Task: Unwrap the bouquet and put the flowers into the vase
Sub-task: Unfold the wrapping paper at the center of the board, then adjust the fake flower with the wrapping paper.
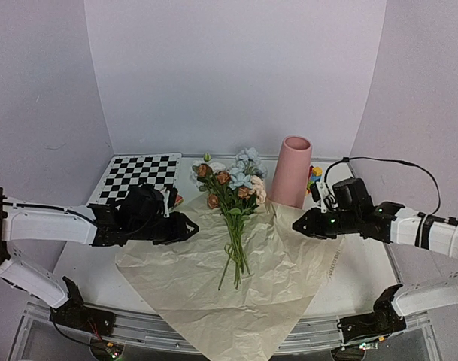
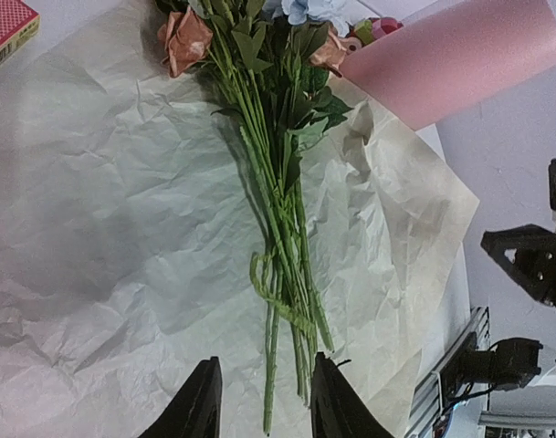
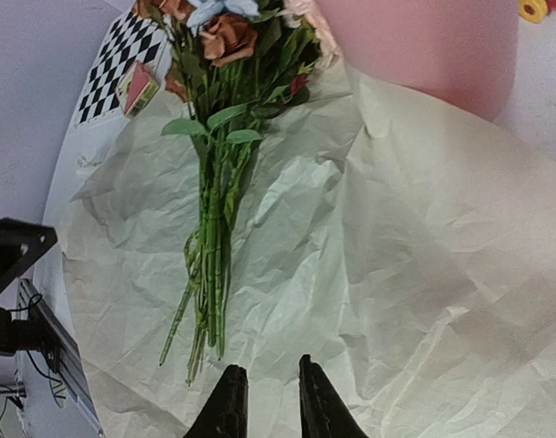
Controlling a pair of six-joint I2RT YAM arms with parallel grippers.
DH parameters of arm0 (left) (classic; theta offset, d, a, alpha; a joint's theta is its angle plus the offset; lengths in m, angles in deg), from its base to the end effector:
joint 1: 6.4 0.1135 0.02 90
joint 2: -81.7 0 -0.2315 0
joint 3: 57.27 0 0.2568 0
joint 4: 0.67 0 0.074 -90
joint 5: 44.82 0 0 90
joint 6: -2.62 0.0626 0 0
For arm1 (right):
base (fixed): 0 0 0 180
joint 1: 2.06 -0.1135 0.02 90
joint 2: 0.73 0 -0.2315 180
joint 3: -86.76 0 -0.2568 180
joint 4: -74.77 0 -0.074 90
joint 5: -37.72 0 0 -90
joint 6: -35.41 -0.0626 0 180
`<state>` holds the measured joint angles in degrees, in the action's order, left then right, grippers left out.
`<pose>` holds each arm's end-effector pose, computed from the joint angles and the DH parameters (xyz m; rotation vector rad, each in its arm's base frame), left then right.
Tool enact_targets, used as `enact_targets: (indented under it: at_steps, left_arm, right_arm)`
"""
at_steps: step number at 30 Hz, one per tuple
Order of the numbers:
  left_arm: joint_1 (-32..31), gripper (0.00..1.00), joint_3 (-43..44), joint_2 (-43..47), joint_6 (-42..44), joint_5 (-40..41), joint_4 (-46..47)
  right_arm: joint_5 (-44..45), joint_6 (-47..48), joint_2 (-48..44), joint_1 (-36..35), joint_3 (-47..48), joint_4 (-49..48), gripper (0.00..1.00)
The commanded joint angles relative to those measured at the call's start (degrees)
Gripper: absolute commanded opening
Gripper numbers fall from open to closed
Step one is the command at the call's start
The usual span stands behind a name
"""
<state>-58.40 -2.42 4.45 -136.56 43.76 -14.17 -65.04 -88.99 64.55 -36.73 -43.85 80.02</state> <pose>0.1939 -0.2507 0.1613 0.0739 2.3865 -0.9607 0.2357 0.1798 0.2048 -0.1630 2.0628 0.9918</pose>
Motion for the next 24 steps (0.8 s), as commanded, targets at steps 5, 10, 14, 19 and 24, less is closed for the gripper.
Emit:
enact_targets:
  at_steps: [5, 10, 14, 19, 24]
  left_arm:
    - [-0.1, 0.33, 10.2, -12.3, -0.9, 1.9, 8.9]
    - [-0.7, 0.31, 17.0, -20.9, -2.0, 1.7, 8.9]
    - [-1.1, 0.31, 21.2, -26.4, -3.0, 1.1, 8.9]
    - [-1.9, 0.3, 25.6, -32.2, -3.7, -0.9, 8.8]
    - [-2.3, 0.28, 28.5, -36.0, -4.8, -1.6, 8.7]
  right_arm:
    - [-4.5, -0.2, -0.8, -1.8, -1.8, -5.1, 0.27]
    - [-3.8, 0.7, -3.0, -1.8, -2.1, -5.1, 0.27]
    - [-3.5, 2.0, -4.0, -1.8, -1.9, -4.2, 0.27]
    - [-3.0, 3.6, -4.4, -1.8, -1.8, -2.7, 0.27]
    - [-2.4, 4.6, -4.6, -1.8, -1.9, -2.0, 0.27]
